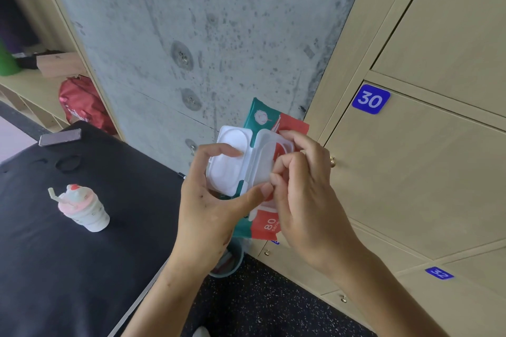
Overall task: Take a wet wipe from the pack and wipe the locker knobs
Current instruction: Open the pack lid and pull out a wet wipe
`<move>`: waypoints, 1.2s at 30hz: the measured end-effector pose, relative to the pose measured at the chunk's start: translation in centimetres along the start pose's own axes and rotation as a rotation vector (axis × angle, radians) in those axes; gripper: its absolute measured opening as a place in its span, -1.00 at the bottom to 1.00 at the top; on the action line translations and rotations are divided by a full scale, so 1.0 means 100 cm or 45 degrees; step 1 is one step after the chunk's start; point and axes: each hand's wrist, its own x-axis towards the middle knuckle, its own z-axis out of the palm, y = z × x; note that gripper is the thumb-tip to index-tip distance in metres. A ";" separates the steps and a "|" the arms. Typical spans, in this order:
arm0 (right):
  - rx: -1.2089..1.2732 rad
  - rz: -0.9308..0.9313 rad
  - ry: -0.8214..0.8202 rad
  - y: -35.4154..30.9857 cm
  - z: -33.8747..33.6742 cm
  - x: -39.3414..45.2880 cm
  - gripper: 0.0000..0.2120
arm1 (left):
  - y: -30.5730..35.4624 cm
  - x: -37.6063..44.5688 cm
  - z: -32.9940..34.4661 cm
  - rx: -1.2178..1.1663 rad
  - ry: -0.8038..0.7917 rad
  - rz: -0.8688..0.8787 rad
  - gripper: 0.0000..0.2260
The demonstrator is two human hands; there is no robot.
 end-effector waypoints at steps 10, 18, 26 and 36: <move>0.132 0.174 0.063 0.016 -0.004 0.002 -0.84 | -0.001 0.007 0.001 0.131 -0.079 -0.046 -0.53; 0.224 0.163 -0.002 0.020 -0.007 0.003 -0.75 | -0.004 0.011 -0.003 0.072 -0.077 -0.061 -0.57; 0.262 0.245 0.158 0.021 0.003 0.010 -0.90 | -0.013 0.018 -0.011 0.111 -0.075 -0.075 -0.53; 0.770 0.660 0.307 0.042 0.054 0.029 -0.85 | -0.054 0.034 -0.058 0.007 0.083 -0.349 -0.57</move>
